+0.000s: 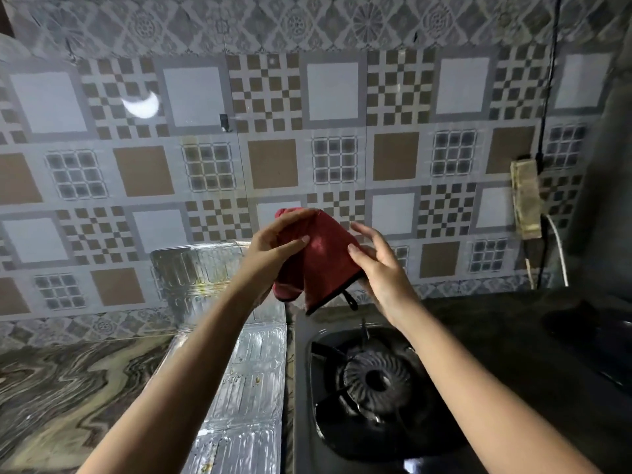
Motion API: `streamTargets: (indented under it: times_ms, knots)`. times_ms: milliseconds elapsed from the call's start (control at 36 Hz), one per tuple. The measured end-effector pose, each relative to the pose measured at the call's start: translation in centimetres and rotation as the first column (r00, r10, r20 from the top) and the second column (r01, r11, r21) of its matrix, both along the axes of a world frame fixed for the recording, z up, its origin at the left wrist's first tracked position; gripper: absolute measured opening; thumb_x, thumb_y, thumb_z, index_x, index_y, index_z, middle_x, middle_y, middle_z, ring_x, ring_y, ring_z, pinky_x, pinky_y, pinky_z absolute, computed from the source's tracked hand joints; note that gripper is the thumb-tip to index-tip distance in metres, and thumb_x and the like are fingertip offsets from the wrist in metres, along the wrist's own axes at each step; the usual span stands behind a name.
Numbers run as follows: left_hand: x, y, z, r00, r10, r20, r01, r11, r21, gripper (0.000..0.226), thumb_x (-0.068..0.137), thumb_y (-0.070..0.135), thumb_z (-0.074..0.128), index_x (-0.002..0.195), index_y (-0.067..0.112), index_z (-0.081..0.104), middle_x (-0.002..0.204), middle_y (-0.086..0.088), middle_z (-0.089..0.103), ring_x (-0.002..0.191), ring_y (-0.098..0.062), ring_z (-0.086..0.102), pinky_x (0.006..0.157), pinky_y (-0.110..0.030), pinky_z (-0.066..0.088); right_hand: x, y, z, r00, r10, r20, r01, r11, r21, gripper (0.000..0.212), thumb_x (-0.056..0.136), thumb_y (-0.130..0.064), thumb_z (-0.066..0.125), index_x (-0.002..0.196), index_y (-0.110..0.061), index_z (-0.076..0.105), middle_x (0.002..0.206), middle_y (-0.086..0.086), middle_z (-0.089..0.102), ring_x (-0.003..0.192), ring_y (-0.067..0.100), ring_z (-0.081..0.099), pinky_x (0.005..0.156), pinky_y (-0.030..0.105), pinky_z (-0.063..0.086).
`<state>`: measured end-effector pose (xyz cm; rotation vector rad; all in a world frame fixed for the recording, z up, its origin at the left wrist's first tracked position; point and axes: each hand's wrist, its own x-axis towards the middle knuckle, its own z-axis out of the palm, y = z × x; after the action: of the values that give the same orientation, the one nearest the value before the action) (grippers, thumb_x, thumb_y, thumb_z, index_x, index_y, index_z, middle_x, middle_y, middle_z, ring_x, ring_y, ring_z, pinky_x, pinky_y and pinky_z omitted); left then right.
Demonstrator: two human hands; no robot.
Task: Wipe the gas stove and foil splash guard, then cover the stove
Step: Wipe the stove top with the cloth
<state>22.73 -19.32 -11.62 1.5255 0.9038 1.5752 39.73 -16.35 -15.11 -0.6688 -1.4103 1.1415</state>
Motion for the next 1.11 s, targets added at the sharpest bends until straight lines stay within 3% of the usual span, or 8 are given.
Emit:
streamTargets:
  times_ms: [139,278,417,528,639,861,1028,1111]
  knots:
    - [2.3,1.0,-0.2,1.0,-0.02,-0.001,0.02,0.999,0.049,0.039,0.085,-0.003,0.057,0.116,0.021,0.063,0.122,0.001,0.062,0.114,-0.017,0.057,0.098,-0.035,0.047,1.4,0.5,-1.0,0.997,0.072,-0.037,-0.073,0.997,-0.023,0.028,0.092,-0.022,0.054,0.108,-0.046,0.058,0.114,-0.008,0.065,0.11,0.016,0.06,0.102,0.043,0.045]
    - [4.0,1.8,-0.6,1.0,-0.025,0.012,0.024,0.999,0.042,0.037,0.085,-0.003,0.057,0.115,0.019,0.063,0.118,0.003,0.064,0.108,-0.011,0.06,0.091,-0.026,0.052,2.4,1.3,-1.1,0.972,0.137,-0.19,-0.16,0.981,-0.11,0.03,0.091,-0.019,0.056,0.118,-0.031,0.056,0.117,0.003,0.064,0.107,0.02,0.062,0.084,0.034,0.052]
    - [3.8,2.4,-1.1,1.0,0.004,-0.023,-0.004,0.999,0.035,0.038,0.082,-0.006,0.059,0.11,0.019,0.065,0.109,0.009,0.067,0.103,-0.004,0.061,0.088,-0.018,0.051,3.3,2.9,0.1,0.929,0.13,-0.348,-0.196,0.967,-0.162,0.031,0.087,-0.004,0.056,0.11,-0.025,0.062,0.106,-0.001,0.065,0.094,0.016,0.062,0.075,0.027,0.05]
    - [2.3,2.9,-1.5,0.996,0.057,-0.067,-0.058,0.998,-0.007,0.033,0.082,0.0,0.062,0.103,0.025,0.069,0.099,0.013,0.07,0.097,-0.002,0.061,0.082,-0.015,0.049,4.2,4.7,1.2,0.954,0.136,-0.266,-0.171,0.979,-0.11,0.028,0.085,0.003,0.055,0.102,-0.017,0.065,0.099,0.004,0.066,0.09,0.016,0.061,0.081,0.026,0.048]
    - [0.5,3.5,-2.2,0.995,0.095,-0.039,-0.098,0.992,-0.086,0.03,0.083,0.001,0.061,0.105,0.02,0.069,0.106,-0.004,0.068,0.101,-0.014,0.059,0.083,-0.02,0.049,4.8,6.4,1.5,0.976,0.133,-0.171,-0.15,0.984,-0.095,0.03,0.084,0.005,0.056,0.103,-0.016,0.066,0.098,0.004,0.067,0.09,0.015,0.063,0.089,0.029,0.048]
    - [-0.7,6.5,-4.0,0.994,0.106,0.002,-0.103,0.971,-0.217,0.036,0.081,-0.001,0.062,0.113,0.015,0.064,0.114,-0.008,0.066,0.1,-0.016,0.061,0.077,-0.017,0.052,5.0,10.3,0.8,0.994,0.107,0.004,-0.105,0.983,-0.153,0.033,0.078,0.009,0.06,0.106,-0.008,0.066,0.093,0.005,0.067,0.081,0.015,0.064,0.065,0.014,0.052]
    - [-0.7,9.1,-5.8,0.98,0.148,0.136,-0.107,0.957,-0.27,0.04,0.077,-0.01,0.061,0.114,0.006,0.064,0.117,-0.015,0.064,0.1,-0.022,0.06,0.077,-0.016,0.054,4.6,13.1,0.1,0.995,0.071,0.067,-0.057,0.981,-0.185,0.029,0.077,0.011,0.061,0.095,-0.011,0.068,0.09,0.005,0.067,0.08,0.016,0.063,0.07,0.02,0.053]
    - [-0.7,10.3,-6.5,0.964,0.209,0.166,-0.164,0.955,-0.249,0.036,0.075,-0.01,0.064,0.1,0.015,0.07,0.101,-0.005,0.069,0.089,-0.016,0.063,0.071,-0.016,0.054,4.5,14.2,-0.4,0.992,0.069,0.107,-0.042,0.972,-0.233,0.026,0.077,0.011,0.061,0.088,-0.012,0.068,0.087,0.008,0.067,0.078,0.02,0.064,0.072,0.026,0.053]
